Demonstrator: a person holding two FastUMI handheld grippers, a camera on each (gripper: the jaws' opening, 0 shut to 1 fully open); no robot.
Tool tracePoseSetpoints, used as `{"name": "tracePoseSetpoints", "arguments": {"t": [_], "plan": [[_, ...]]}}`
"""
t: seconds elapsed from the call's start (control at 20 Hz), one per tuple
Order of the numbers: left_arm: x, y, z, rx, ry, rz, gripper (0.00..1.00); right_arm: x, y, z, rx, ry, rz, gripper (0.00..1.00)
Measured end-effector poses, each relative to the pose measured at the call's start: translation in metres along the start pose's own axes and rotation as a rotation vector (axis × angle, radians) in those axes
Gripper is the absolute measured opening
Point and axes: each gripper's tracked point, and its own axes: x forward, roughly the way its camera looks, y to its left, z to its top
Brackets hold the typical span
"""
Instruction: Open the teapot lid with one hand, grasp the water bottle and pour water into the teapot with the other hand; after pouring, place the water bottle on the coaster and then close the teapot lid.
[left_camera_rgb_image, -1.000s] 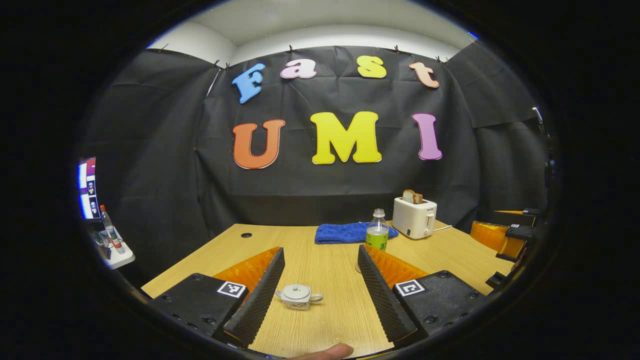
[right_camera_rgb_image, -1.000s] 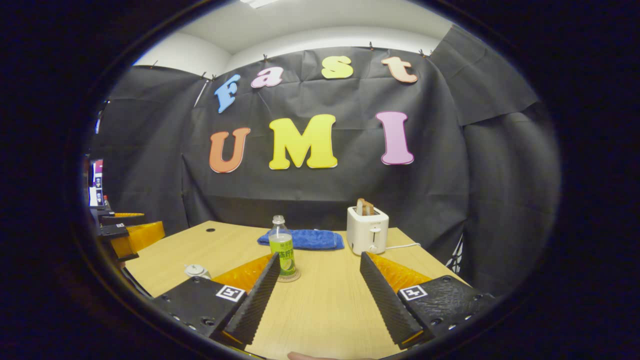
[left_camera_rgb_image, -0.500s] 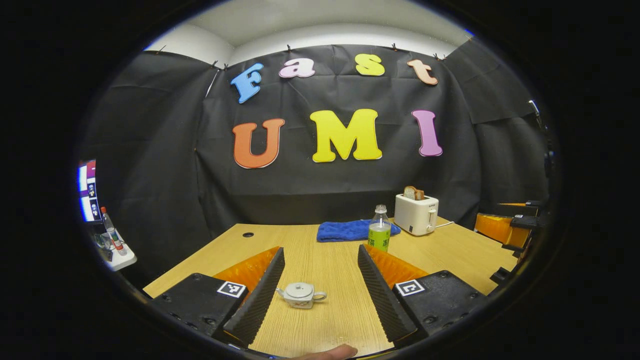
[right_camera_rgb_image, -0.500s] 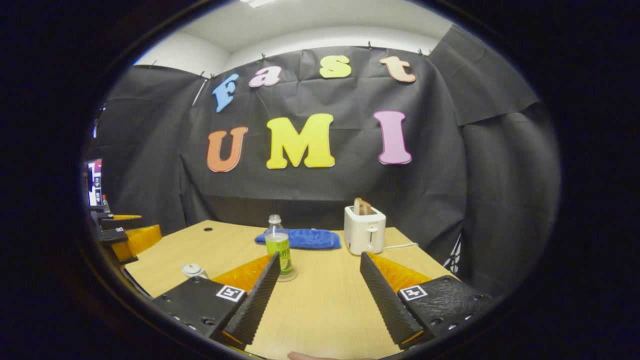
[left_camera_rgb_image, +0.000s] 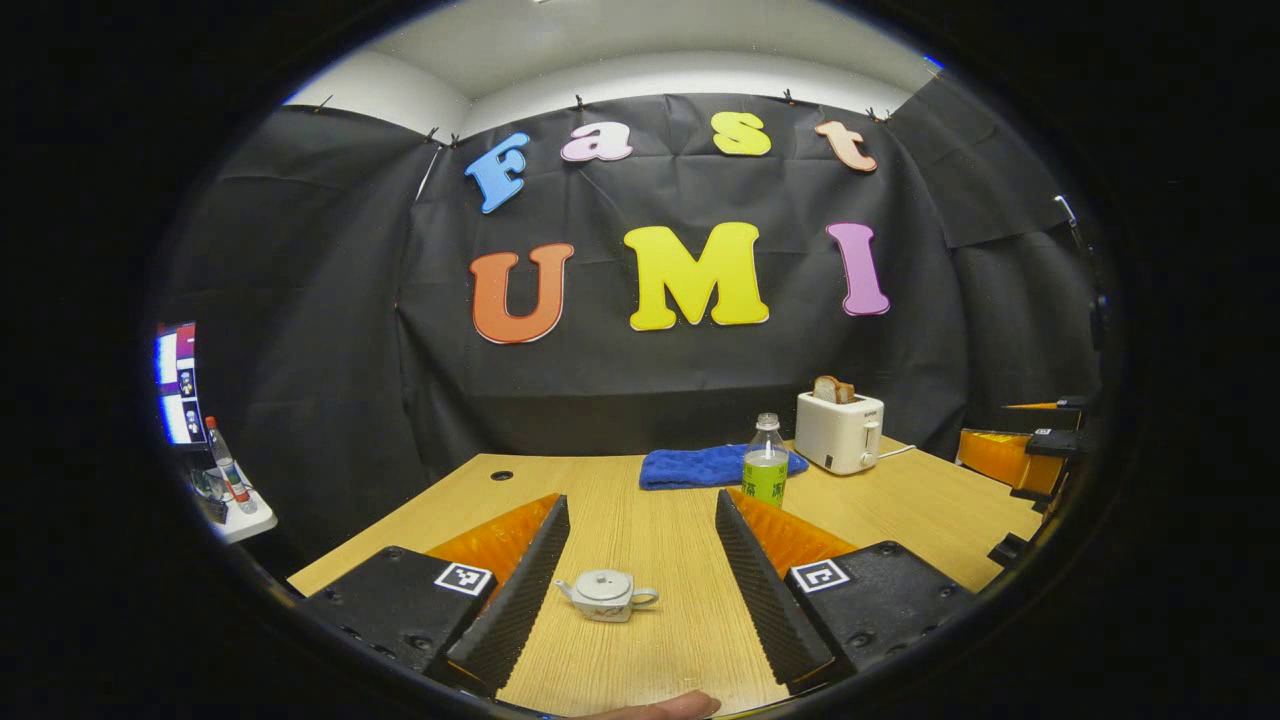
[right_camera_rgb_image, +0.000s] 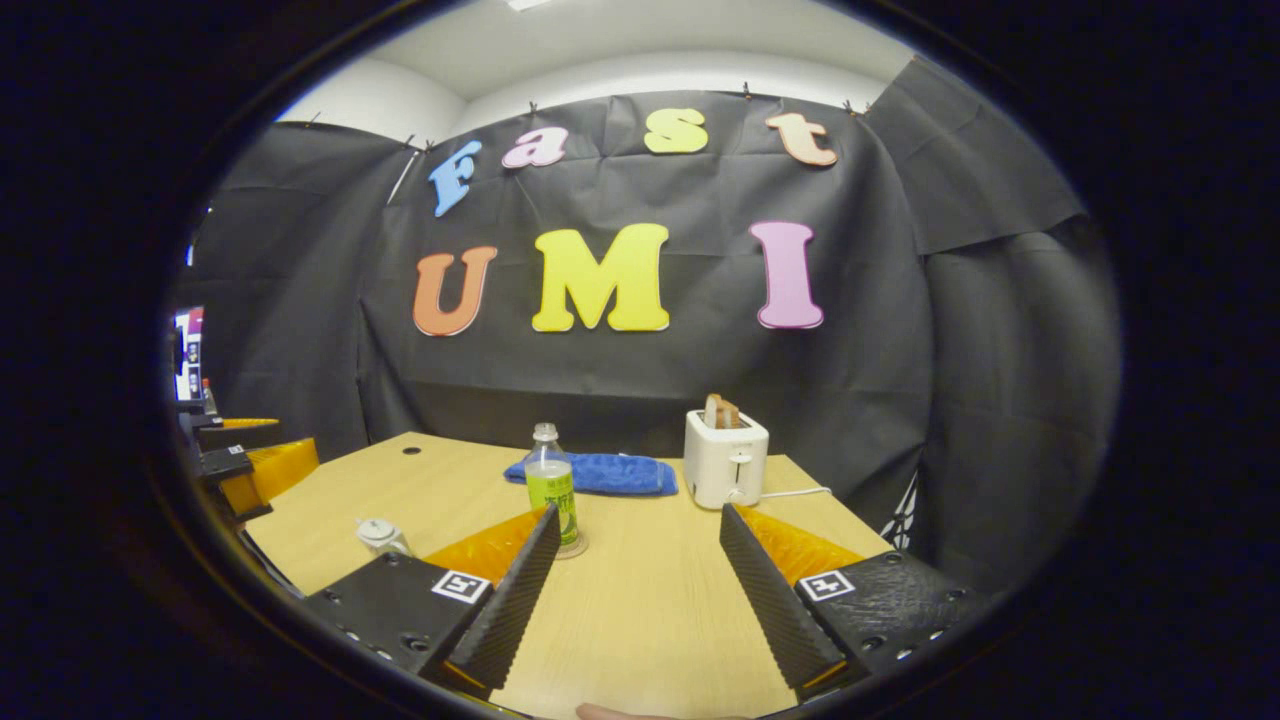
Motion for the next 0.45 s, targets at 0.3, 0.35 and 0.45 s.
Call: {"name": "tracePoseSetpoints", "arguments": {"t": [0.3,0.35,0.45], "plan": [[-0.0027,-0.001,-0.0012,-0.004,-0.002,0.008,0.93,-0.0065,0.0023,0.0034,-0.001,-0.008,0.008,0.96],[-0.0035,-0.0007,-0.0006,-0.002,-0.003,0.009,0.93,-0.0075,0.0027,0.0029,-0.006,-0.01,0.009,0.96],[-0.006,-0.0027,0.0006,0.001,-0.01,0.007,0.93,-0.0093,0.0059,0.0045,-0.015,-0.015,0.016,0.96]]}}
